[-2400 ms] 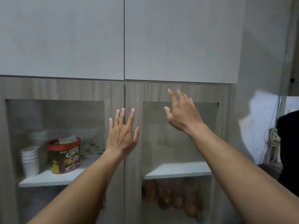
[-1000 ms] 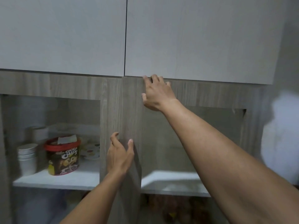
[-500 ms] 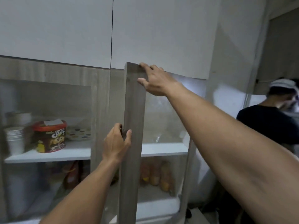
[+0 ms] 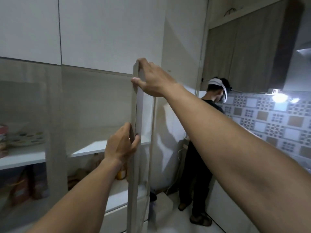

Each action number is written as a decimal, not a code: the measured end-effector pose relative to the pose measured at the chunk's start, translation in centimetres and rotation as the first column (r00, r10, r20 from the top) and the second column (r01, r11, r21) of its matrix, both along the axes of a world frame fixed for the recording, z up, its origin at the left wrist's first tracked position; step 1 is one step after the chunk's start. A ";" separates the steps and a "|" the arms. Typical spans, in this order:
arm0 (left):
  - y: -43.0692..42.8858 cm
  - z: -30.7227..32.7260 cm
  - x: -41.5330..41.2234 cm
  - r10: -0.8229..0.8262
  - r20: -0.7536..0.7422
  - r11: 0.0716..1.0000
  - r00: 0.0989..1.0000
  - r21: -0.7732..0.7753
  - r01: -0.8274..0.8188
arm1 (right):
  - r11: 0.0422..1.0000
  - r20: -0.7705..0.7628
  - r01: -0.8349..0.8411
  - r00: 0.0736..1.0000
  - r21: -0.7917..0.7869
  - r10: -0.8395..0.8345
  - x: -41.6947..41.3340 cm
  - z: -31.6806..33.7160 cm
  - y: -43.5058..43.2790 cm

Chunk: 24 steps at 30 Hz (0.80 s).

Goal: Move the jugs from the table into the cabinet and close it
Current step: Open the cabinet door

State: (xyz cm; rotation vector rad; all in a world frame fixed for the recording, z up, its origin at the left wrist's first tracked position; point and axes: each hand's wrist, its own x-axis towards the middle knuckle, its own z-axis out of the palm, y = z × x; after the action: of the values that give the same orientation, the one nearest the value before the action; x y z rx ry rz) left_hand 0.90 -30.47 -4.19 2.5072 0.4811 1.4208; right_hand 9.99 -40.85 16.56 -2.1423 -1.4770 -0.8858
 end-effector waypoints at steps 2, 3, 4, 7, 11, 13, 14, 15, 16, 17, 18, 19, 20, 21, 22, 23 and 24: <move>-1.9 0.2 1.2 -0.073 -0.015 0.997 0.997 0.014 0.073 | 0.999 0.016 0.017 1.000 0.029 -0.018 0.9 -0.3 -2.4; -2.7 0.4 1.8 -0.095 -0.028 0.995 0.995 0.009 0.095 | 0.999 0.035 0.017 0.999 0.040 -0.019 1.1 -0.5 -3.5; -3.5 0.5 2.5 -0.120 -0.038 0.993 0.992 -0.006 0.120 | 0.999 0.057 0.026 0.998 0.040 -0.028 1.4 -0.6 -4.7; -6.5 0.3 5.3 -0.200 -0.089 0.979 0.976 -0.052 0.196 | 0.992 0.131 0.126 0.983 0.017 -0.127 3.2 -1.0 -8.7; -10.7 -0.1 9.1 -0.273 -0.152 0.962 0.950 -0.063 0.267 | 0.965 0.233 0.262 0.938 0.002 -0.256 5.9 -0.8 -13.7; -12.8 -0.2 11.2 -0.313 -0.141 0.949 0.939 -0.068 0.306 | 0.949 0.299 0.315 0.906 -0.002 -0.300 7.2 -0.7 -15.9; -13.7 -0.1 12.2 -0.330 -0.130 0.943 0.935 -0.075 0.323 | 0.939 0.324 0.343 0.890 -0.010 -0.321 7.9 -0.6 -17.0; -14.5 -0.1 13.3 -0.349 -0.118 0.937 0.930 -0.080 0.341 | 0.927 0.341 0.375 0.874 -0.020 -0.346 8.6 -0.6 -18.0; -15.4 0.0 14.6 -0.369 -0.111 0.929 0.923 -0.083 0.362 | 0.914 0.349 0.405 0.861 -0.029 -0.370 9.4 -0.5 -19.1; -16.2 0.1 16.0 -0.389 -0.106 0.921 0.915 -0.084 0.381 | 0.902 0.346 0.429 0.853 -0.036 -0.392 10.3 -0.4 -20.1; -16.9 0.3 17.2 -0.401 -0.101 0.915 0.910 -0.085 0.394 | 0.897 0.328 0.441 0.854 -0.040 -0.405 11.0 -0.3 -21.0; -17.8 0.4 18.5 -0.410 -0.093 0.911 0.907 -0.088 0.403 | 0.895 0.296 0.444 0.861 -0.043 -0.413 11.8 -0.2 -21.9; -18.5 0.4 19.8 -0.411 -0.088 0.910 0.907 -0.092 0.404 | 0.894 0.257 0.445 0.870 -0.047 -0.420 12.6 -0.2 -22.7; -19.2 0.4 21.0 -0.406 -0.086 0.912 0.910 -0.096 0.398 | 0.892 0.228 0.449 0.875 -0.051 -0.427 13.3 -0.3 -23.3; -19.9 0.2 22.1 -0.398 -0.091 0.916 0.913 -0.100 0.390 | 0.885 0.212 0.461 0.872 -0.057 -0.441 14.0 -0.4 -24.0; -20.6 0.0 23.3 -0.387 -0.097 0.920 0.917 -0.102 0.378 | 0.877 0.208 0.477 0.866 -0.063 -0.456 14.8 -0.5 -24.6; -21.2 -0.1 24.4 -0.374 -0.100 0.925 0.922 -0.108 0.364 | 0.869 0.207 0.490 0.859 -0.069 -0.468 15.6 -0.6 -25.1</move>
State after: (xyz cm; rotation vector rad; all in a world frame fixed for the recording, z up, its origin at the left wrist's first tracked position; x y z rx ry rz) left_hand 25.27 -51.71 -4.33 2.4537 0.0746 1.0888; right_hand 25.62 -65.99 15.97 -2.6431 -1.1017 -1.2190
